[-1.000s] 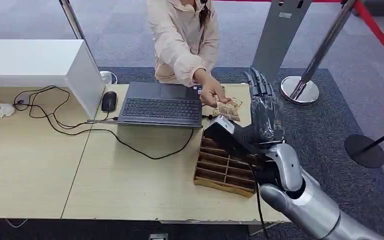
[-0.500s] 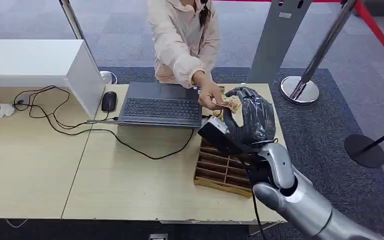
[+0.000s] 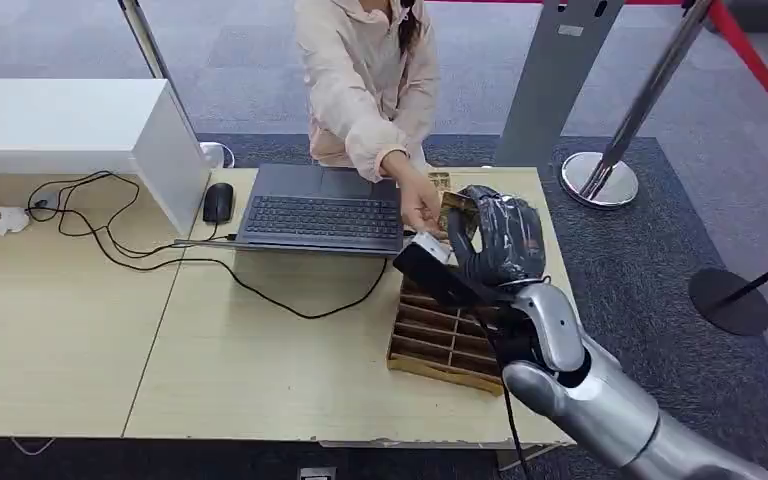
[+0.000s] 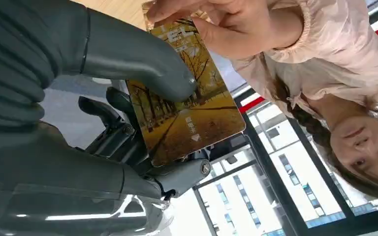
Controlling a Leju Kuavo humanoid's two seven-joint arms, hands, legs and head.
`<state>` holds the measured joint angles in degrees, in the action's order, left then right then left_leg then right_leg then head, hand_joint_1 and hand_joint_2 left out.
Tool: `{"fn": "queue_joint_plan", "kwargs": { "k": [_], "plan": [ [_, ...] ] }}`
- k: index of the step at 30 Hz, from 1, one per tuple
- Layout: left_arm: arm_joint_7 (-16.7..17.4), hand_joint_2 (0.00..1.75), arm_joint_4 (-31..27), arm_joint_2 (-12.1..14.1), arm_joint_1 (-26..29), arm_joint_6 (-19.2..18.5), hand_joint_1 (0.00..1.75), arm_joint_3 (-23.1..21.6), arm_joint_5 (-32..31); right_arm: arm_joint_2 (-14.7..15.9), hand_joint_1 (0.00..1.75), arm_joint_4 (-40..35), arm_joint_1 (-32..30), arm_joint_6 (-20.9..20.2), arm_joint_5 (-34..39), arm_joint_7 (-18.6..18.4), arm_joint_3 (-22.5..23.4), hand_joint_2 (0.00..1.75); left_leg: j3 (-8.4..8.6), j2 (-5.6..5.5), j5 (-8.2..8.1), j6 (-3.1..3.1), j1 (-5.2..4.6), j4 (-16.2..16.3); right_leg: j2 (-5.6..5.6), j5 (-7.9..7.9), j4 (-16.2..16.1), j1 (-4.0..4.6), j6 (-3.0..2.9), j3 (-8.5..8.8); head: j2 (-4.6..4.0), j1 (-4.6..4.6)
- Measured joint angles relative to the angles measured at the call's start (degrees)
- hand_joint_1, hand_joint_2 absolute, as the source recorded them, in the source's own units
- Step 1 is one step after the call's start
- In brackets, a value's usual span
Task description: Pass the card to the sensor for recognition and then transmit it.
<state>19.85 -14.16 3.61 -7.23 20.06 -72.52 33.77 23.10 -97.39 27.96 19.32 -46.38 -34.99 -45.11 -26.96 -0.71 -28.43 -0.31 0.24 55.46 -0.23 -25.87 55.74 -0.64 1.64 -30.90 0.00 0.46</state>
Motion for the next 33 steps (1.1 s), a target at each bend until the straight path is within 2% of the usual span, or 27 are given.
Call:
{"fn": "queue_joint_plan", "kwargs": {
  "k": [15,18,22,27,33],
  "plan": [
    [0.17,0.00,0.00,0.00,0.02,0.13,0.00,0.00,-0.15,0.41,1.75,0.07,0.11,3.08,-0.52,-0.65,0.19,1.75,0.02,0.00,0.00,0.00,-0.01,0.00,0.00,0.00,0.00,0.00,0.00,0.00,0.00,0.02],
    [0.54,0.00,0.00,0.02,0.12,0.28,0.00,0.00,0.02,1.68,1.75,-2.05,0.11,5.03,-2.03,-2.18,1.53,1.75,0.04,0.00,0.00,0.00,-0.03,0.01,0.00,0.00,0.00,0.00,0.00,0.00,0.00,0.00],
    [0.94,0.00,0.00,0.02,0.24,0.39,0.00,0.02,0.22,4.39,1.75,-6.66,-0.04,5.33,-5.33,-4.35,4.39,1.75,0.05,0.01,0.00,0.00,-0.07,0.01,0.00,0.00,-0.01,0.00,0.00,-0.01,0.00,0.02],
    [1.09,0.00,0.00,0.00,0.49,0.44,0.00,0.15,0.52,7.28,1.75,-13.13,-2.30,3.19,-10.84,-4.66,8.78,1.75,0.06,0.01,-0.01,0.00,-0.07,0.02,0.01,0.00,-0.01,-0.01,0.00,-0.01,0.00,-0.02],
    [1.11,0.00,0.00,0.00,0.54,0.52,0.00,0.20,0.63,9.64,1.75,-19.47,-5.06,1.53,-14.09,-4.72,13.09,1.75,0.09,0.02,-0.01,0.00,-0.05,0.02,0.02,0.00,-0.01,0.00,0.00,0.00,0.00,0.00]
  ]
}}
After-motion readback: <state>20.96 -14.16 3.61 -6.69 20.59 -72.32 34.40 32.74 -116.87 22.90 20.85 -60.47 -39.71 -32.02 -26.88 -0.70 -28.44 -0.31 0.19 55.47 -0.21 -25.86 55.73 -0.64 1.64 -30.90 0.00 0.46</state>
